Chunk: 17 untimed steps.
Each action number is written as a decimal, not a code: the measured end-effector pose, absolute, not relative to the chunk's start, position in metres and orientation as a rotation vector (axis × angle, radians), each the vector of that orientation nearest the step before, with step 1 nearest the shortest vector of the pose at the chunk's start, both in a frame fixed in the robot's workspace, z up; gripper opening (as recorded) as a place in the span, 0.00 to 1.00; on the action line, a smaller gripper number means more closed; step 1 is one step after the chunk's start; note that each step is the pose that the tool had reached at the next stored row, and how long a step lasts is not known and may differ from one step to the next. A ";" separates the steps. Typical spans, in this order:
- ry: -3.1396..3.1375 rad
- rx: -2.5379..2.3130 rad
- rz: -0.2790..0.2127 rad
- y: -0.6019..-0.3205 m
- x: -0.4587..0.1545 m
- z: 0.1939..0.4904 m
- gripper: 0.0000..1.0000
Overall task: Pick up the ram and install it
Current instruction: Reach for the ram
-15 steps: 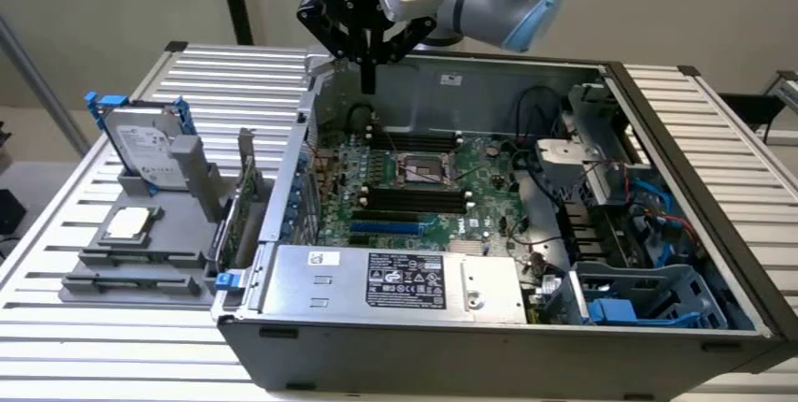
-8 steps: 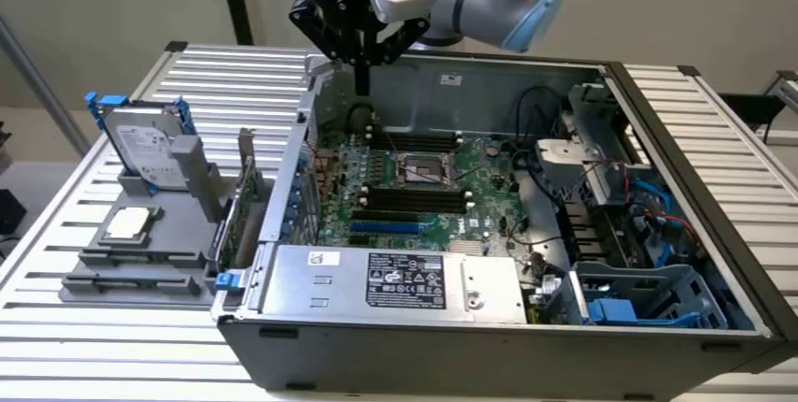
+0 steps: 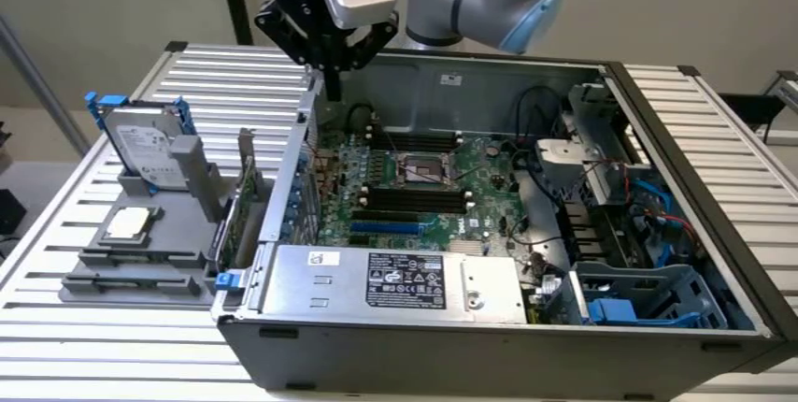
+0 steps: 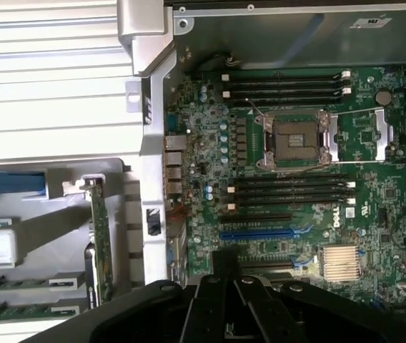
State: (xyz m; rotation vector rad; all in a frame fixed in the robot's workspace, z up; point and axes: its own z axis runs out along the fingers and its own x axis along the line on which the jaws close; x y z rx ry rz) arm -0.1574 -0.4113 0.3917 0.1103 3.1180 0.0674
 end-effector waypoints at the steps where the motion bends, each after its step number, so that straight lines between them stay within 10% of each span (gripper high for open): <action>1: 3.118 0.110 0.067 -0.412 -0.162 0.392 0.11; 17: 3.118 0.110 0.023 -0.423 -0.224 0.389 0.11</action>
